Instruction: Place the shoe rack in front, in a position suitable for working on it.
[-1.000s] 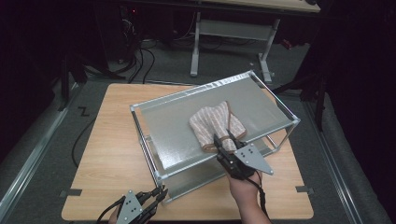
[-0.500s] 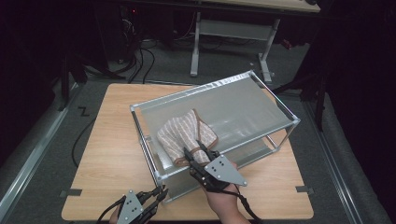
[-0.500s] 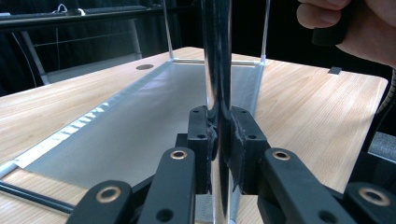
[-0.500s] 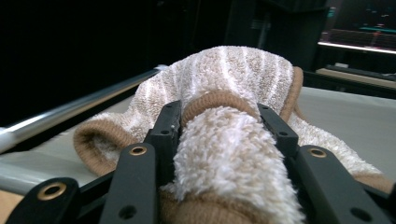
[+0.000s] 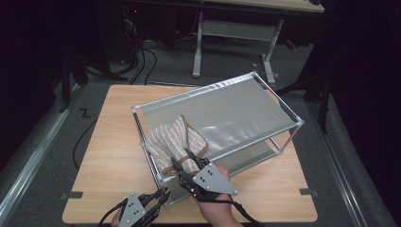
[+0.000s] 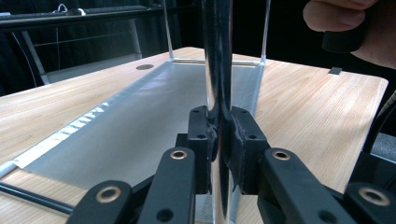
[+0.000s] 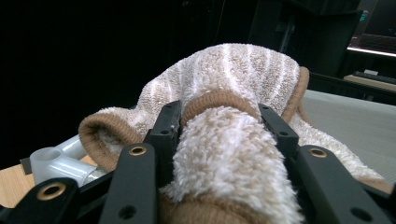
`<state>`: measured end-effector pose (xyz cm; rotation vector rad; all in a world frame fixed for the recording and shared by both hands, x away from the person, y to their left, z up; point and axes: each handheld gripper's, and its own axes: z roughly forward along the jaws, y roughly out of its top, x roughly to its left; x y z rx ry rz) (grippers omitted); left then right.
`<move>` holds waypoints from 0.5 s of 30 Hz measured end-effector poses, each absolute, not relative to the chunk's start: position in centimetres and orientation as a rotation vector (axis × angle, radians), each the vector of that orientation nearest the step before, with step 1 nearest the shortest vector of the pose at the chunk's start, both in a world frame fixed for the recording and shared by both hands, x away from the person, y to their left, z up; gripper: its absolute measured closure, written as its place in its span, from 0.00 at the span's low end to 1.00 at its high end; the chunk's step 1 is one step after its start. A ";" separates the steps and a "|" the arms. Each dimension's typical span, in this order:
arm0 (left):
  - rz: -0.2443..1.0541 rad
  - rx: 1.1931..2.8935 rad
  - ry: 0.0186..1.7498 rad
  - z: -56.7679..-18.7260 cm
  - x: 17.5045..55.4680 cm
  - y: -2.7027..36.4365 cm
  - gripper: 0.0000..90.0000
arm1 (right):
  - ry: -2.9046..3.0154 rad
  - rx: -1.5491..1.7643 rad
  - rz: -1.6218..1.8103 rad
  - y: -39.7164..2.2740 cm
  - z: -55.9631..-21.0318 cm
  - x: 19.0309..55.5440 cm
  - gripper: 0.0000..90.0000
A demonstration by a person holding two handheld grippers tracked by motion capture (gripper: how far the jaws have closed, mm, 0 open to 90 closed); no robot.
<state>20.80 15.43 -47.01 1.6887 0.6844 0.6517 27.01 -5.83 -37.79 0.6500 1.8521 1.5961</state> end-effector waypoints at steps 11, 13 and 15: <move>0.657 1.688 0.689 -47.0 20.8 15.4 0.88 | 1.836 0.642 1.584 -5.8 -37.9 27.0 0.63; 0.659 1.688 0.689 -47.0 20.8 15.4 0.88 | 1.833 0.637 1.582 -5.8 -37.9 27.0 0.63; 0.659 1.689 0.688 -47.0 20.7 15.4 0.88 | 1.831 0.635 1.585 -5.9 -38.0 27.0 0.62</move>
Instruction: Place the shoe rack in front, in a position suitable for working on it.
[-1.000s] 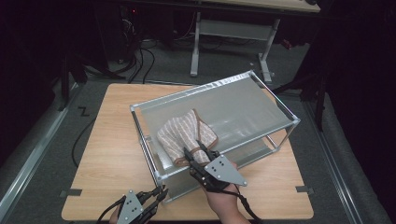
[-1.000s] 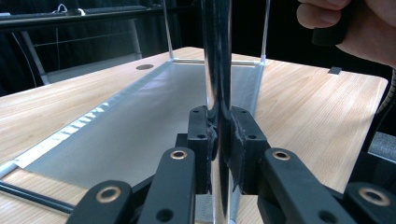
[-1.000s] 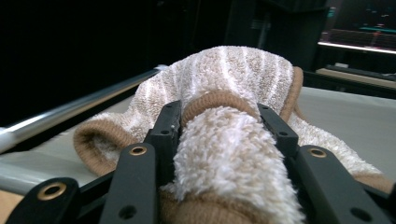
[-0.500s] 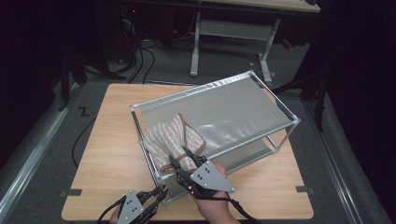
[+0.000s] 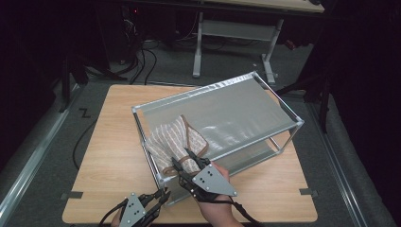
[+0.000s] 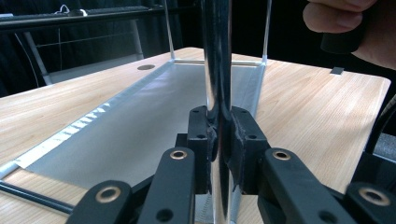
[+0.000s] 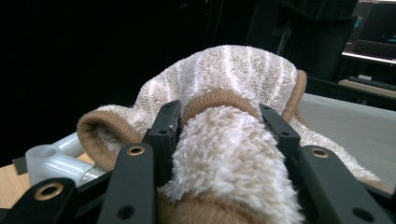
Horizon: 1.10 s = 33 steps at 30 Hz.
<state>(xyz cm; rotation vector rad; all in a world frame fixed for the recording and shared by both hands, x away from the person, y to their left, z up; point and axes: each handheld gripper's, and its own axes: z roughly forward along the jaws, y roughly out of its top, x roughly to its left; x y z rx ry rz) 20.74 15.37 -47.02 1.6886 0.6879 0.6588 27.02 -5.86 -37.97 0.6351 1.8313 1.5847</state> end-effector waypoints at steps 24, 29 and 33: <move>0.664 1.690 0.683 -47.0 20.7 15.3 0.88 | 1.726 0.809 1.470 -13.1 -37.9 31.3 0.61; 0.676 1.700 0.676 -47.0 20.8 15.3 0.88 | 1.677 0.872 1.420 -16.1 -37.9 32.6 0.61; 0.676 1.697 0.684 -47.0 20.9 15.4 0.88 | 1.647 0.906 1.366 -18.3 -37.8 33.7 0.60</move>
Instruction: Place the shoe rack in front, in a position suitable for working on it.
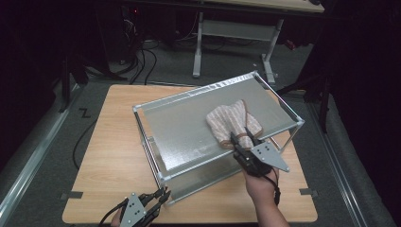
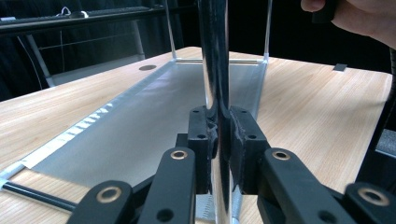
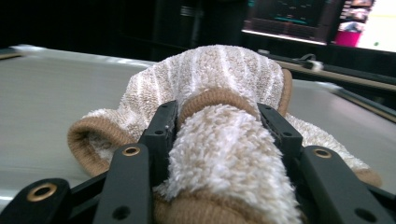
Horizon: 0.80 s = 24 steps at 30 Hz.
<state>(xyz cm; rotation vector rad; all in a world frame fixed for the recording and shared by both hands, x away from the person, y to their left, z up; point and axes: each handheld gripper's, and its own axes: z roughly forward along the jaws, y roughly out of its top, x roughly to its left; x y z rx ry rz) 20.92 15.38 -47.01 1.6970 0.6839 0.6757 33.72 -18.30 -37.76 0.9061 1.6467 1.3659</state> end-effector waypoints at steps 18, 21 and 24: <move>0.700 1.677 0.753 -47.0 21.7 16.4 0.89 | 1.457 1.084 1.226 -29.0 -37.9 36.7 0.61; 0.710 1.679 0.759 -46.9 22.1 16.7 0.89 | 1.442 1.080 1.221 -28.9 -38.0 36.5 0.62; 0.717 1.676 0.787 -46.9 22.6 17.2 0.89 | 1.441 1.085 1.230 -28.4 -38.1 36.7 0.62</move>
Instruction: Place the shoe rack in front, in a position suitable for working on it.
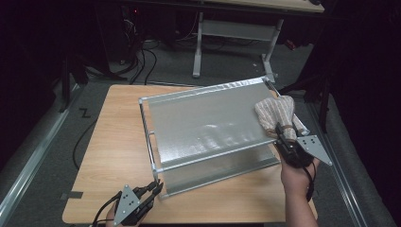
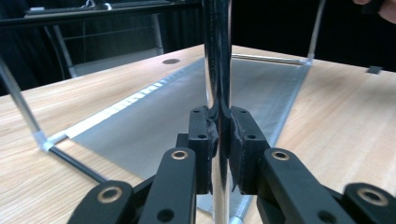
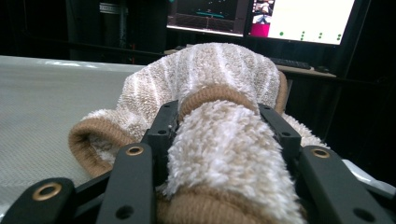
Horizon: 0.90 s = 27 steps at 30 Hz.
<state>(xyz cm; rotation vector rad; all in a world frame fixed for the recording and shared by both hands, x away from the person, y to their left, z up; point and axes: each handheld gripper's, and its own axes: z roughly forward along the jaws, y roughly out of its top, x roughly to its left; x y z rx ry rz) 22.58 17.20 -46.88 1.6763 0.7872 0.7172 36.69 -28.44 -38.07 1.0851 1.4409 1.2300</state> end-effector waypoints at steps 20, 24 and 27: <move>0.792 1.686 0.936 -46.3 26.1 22.3 0.89 | 1.477 1.036 1.247 -25.0 -38.1 37.2 0.63; 0.809 1.650 0.989 -46.4 26.8 23.6 0.90 | 1.486 1.039 1.247 -24.7 -38.1 37.8 0.63; 0.831 1.625 1.027 -46.5 27.0 24.8 0.90 | 1.508 1.024 1.246 -23.4 -38.0 38.5 0.63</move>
